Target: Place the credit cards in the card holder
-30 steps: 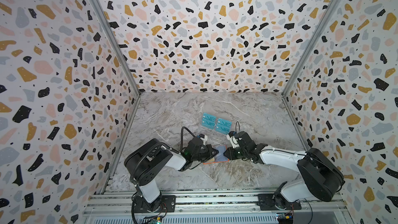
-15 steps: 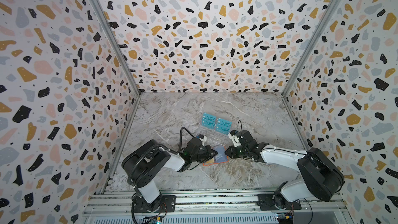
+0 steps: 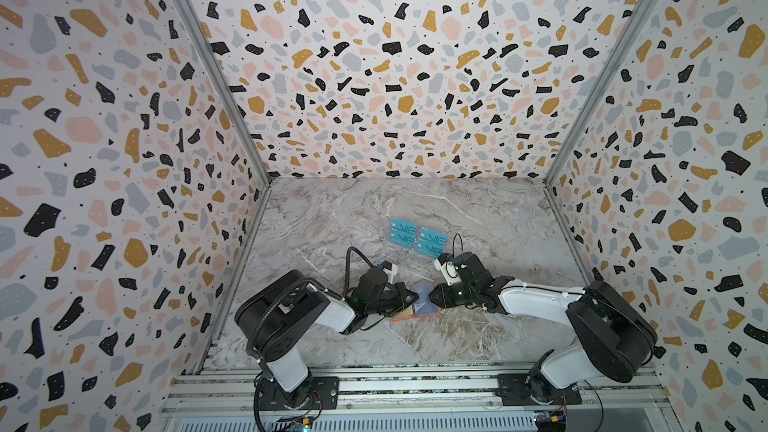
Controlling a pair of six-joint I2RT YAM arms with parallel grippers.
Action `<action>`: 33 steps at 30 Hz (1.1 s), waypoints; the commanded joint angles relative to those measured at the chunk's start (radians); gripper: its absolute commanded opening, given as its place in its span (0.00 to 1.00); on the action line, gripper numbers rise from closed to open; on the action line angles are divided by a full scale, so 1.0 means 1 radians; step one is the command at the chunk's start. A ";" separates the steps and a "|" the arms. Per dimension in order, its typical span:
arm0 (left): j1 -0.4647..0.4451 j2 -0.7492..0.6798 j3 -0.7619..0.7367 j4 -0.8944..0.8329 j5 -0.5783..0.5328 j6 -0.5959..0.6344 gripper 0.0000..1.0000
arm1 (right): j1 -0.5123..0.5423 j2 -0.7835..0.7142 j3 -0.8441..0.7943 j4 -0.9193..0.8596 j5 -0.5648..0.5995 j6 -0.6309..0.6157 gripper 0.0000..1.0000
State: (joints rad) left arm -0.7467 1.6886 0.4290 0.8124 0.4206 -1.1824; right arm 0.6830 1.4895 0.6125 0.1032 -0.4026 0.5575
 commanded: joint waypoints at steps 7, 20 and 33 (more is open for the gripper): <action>0.004 -0.044 -0.012 0.058 0.024 -0.017 0.23 | 0.009 -0.021 0.009 0.042 -0.054 0.005 0.22; -0.001 -0.155 0.071 -0.299 -0.083 0.028 0.62 | 0.009 0.003 -0.008 0.141 -0.122 0.024 0.22; 0.026 -0.342 0.153 -0.715 -0.246 0.208 0.59 | 0.032 0.058 0.013 0.218 -0.205 0.039 0.21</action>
State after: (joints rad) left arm -0.7391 1.3849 0.5812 0.2077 0.2363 -1.0313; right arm 0.6998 1.5276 0.6075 0.2981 -0.5735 0.5873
